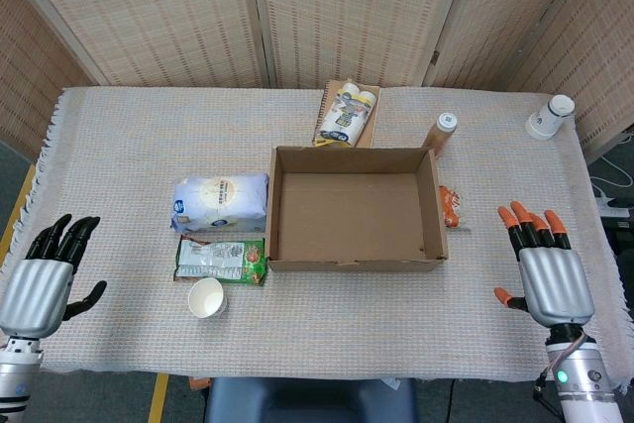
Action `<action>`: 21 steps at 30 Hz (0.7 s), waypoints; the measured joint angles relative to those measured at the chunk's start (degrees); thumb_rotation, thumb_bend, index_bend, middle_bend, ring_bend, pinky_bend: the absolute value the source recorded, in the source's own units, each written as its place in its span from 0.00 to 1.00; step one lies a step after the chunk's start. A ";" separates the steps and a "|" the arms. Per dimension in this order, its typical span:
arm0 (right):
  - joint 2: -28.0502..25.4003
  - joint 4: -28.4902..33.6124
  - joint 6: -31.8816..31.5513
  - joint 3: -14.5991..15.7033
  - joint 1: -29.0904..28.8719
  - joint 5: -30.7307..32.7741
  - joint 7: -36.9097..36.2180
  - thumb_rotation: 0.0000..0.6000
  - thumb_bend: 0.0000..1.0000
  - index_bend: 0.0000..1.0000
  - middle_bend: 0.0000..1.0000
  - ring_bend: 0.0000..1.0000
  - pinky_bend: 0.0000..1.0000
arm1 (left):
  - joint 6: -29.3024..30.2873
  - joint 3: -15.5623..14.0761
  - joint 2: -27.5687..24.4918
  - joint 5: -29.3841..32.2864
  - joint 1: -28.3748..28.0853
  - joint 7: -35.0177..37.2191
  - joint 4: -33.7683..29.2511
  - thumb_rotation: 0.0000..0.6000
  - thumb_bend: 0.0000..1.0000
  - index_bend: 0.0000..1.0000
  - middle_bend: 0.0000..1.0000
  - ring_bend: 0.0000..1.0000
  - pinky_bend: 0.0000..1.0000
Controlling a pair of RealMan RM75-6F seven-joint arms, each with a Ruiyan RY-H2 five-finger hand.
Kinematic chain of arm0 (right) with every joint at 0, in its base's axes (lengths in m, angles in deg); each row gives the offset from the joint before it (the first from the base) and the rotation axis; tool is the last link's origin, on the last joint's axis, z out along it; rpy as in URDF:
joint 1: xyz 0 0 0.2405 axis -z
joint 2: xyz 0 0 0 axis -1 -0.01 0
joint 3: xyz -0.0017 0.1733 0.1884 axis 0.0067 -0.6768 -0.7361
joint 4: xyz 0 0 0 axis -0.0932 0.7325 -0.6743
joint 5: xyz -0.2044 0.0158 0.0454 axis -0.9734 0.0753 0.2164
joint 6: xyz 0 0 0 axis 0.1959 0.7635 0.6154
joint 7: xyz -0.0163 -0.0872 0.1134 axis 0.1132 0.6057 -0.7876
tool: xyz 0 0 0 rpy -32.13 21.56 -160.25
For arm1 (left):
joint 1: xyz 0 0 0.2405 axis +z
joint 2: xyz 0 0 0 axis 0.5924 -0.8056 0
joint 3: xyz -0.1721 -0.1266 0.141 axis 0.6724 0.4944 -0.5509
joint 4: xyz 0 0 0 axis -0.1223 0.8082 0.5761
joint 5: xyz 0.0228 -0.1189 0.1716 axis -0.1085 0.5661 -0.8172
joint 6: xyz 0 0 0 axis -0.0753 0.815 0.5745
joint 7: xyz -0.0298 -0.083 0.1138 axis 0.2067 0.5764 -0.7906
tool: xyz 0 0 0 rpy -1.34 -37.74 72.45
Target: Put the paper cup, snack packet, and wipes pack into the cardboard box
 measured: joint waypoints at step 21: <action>0.21 0.00 0.01 -0.08 -0.33 1.67 0.59 1.00 0.07 0.02 0.00 0.00 0.00 | -0.88 0.32 -0.14 0.60 -0.80 -0.27 -0.16 1.00 0.26 0.01 0.09 0.00 0.15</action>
